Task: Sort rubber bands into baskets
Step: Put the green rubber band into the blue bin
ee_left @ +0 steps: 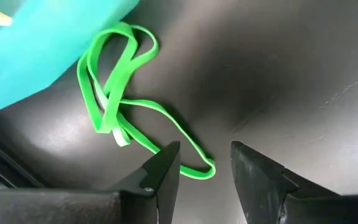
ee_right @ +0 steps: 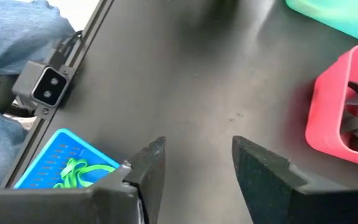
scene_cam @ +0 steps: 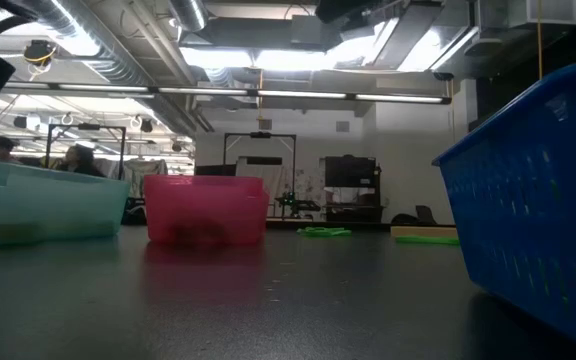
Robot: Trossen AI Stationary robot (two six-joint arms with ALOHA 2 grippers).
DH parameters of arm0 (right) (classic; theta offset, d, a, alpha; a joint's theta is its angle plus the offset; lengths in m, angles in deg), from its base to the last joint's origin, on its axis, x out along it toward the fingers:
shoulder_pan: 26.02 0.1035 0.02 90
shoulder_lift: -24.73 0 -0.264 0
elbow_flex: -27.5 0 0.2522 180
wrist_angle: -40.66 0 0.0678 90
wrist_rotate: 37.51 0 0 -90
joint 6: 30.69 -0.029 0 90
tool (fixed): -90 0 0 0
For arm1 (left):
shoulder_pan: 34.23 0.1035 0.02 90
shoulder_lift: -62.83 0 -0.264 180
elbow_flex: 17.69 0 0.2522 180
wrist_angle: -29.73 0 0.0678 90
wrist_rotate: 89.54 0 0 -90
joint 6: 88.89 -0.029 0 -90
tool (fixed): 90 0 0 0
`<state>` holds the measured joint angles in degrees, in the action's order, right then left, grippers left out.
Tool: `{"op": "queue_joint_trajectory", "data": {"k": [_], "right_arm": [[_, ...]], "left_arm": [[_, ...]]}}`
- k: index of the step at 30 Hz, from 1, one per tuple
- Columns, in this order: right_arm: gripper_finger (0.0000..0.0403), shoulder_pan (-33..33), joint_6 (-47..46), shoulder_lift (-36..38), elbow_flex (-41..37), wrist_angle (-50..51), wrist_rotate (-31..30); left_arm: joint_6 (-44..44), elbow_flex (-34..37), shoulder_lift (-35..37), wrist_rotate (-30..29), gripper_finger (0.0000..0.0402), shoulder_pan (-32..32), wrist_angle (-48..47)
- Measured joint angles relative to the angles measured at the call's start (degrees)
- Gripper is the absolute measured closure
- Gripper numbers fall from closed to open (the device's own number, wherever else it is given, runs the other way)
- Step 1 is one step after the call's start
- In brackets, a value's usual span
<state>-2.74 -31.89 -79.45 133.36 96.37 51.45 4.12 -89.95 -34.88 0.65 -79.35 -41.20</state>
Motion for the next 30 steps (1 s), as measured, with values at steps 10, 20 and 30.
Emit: {"op": "queue_joint_trajectory", "data": {"k": [10,20,30], "right_arm": [[0.0221,3.3,0.0,0.0,0.0,-0.1,-1.5],[0.0221,5.5,0.0,0.0,0.0,-0.2,-1.5],[0.0221,5.6,0.0,0.0,0.0,-0.3,-1.5]], "left_arm": [[0.1,0.0,-1.3,-0.1,0.0263,-1.4,0.5],[-0.2,0.0,-1.3,-0.6,0.0263,-3.4,1.4],[-0.1,0.0,-1.3,-2.9,0.0263,-5.5,3.0]]}}
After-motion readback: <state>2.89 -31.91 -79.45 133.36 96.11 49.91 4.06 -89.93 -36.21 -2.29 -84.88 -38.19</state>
